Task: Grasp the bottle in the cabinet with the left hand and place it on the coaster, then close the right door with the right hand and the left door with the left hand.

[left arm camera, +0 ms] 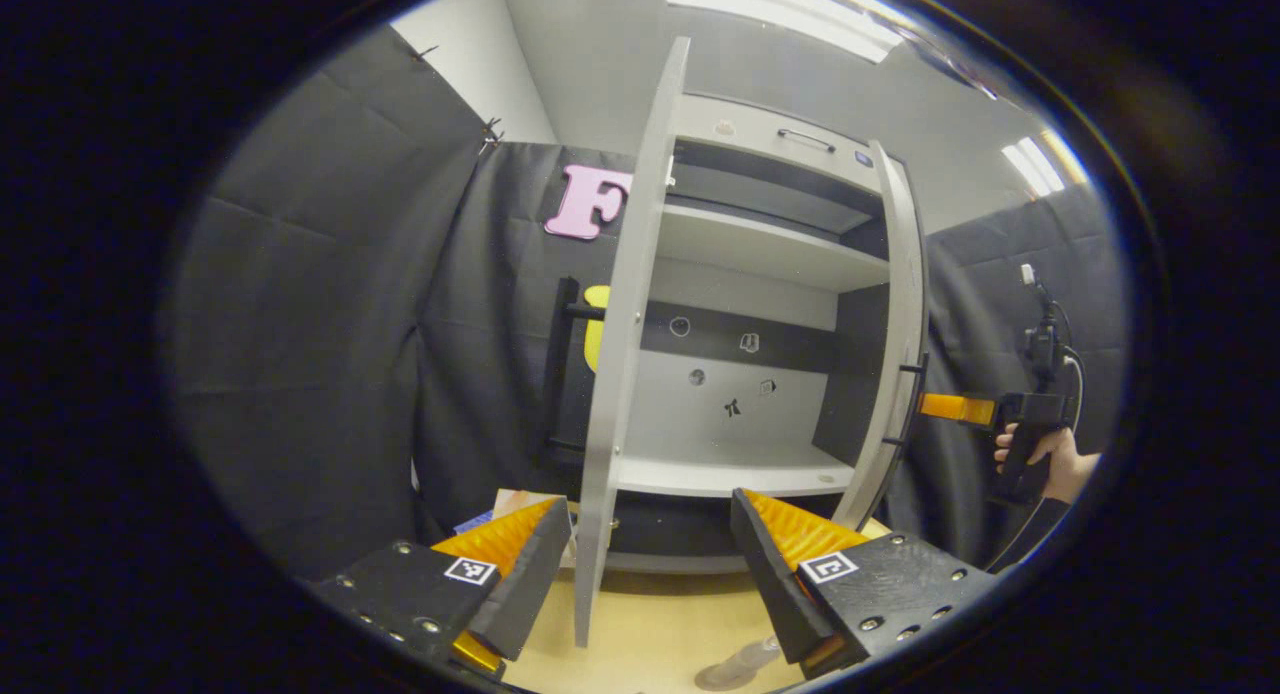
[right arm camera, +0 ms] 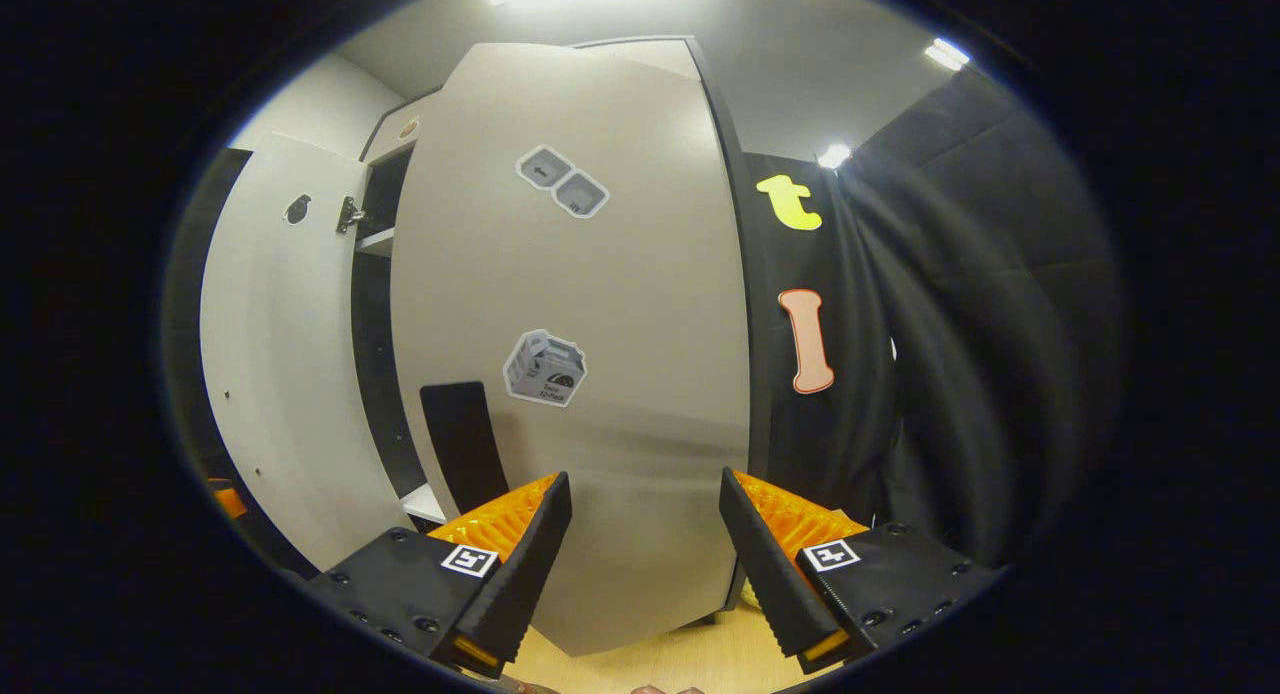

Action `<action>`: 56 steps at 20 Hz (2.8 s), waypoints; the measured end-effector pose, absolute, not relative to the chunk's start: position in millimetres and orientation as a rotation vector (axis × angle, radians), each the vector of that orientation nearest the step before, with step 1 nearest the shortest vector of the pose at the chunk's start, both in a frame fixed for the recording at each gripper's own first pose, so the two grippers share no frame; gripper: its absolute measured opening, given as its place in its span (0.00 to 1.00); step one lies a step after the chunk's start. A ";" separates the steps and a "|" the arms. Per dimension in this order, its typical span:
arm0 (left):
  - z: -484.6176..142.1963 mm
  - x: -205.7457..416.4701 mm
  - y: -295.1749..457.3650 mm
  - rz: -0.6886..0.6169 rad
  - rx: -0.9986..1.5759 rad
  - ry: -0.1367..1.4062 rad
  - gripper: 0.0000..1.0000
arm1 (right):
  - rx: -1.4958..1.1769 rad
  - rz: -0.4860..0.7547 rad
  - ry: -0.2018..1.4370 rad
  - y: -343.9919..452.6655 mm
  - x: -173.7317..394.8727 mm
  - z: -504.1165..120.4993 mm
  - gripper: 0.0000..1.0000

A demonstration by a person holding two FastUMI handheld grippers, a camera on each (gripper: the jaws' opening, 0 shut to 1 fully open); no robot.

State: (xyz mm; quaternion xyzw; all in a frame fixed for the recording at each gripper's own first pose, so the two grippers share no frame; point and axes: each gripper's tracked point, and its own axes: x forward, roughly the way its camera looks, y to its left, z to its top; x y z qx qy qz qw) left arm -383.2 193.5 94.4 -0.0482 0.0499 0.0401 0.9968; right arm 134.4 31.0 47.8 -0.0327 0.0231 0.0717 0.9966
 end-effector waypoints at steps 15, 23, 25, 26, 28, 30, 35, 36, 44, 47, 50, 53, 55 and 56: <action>147.1 -295.0 351.2 0.097 0.010 0.002 0.94 | -0.065 -0.025 0.040 36.0 54.5 15.9 0.95; 156.2 -258.5 343.6 -0.019 0.025 0.007 0.94 | -0.029 -0.183 0.038 -7.8 20.5 15.7 0.95; 155.6 -258.0 340.3 -0.035 0.035 0.018 0.94 | -0.020 -0.202 0.039 -14.7 15.5 14.4 0.95; 155.6 -257.8 335.9 -0.042 0.046 0.019 0.94 | -0.019 -0.209 0.042 -17.3 14.2 12.7 0.95; 156.1 -256.9 325.1 -0.057 0.058 0.022 0.99 | -0.016 -0.216 0.048 -20.5 12.0 10.8 0.95; 153.6 -256.0 317.9 -0.080 0.053 0.026 0.99 | -0.001 -0.206 0.054 -20.6 14.9 8.0 0.95; 150.6 -250.3 272.2 -0.101 0.063 0.034 0.99 | -0.005 -0.159 0.063 -31.5 25.7 -0.3 0.95; 150.8 -250.8 268.1 -0.088 0.066 0.032 0.99 | -0.007 -0.154 0.063 -35.0 27.6 -1.5 0.95; 142.1 -243.7 233.5 -0.010 -0.006 0.054 0.93 | -0.031 -0.086 0.071 -61.1 64.0 9.0 0.95; 136.2 -237.4 213.5 0.003 -0.044 0.068 0.99 | -0.028 -0.054 0.073 -70.3 76.2 12.2 0.95; 135.8 -223.5 191.3 0.008 -0.028 0.072 0.99 | -0.019 -0.041 0.075 -82.3 81.3 13.8 0.95; 132.6 -205.8 166.9 0.028 0.016 0.069 0.99 | 0.000 -0.024 0.088 -98.1 92.8 9.1 0.95; 129.7 -203.6 156.8 0.073 0.046 0.073 0.99 | 0.005 -0.007 0.094 -108.1 100.0 6.9 0.95; 127.7 -200.7 153.5 0.100 0.052 0.077 0.99 | 0.003 0.001 0.097 -113.0 105.4 6.5 0.95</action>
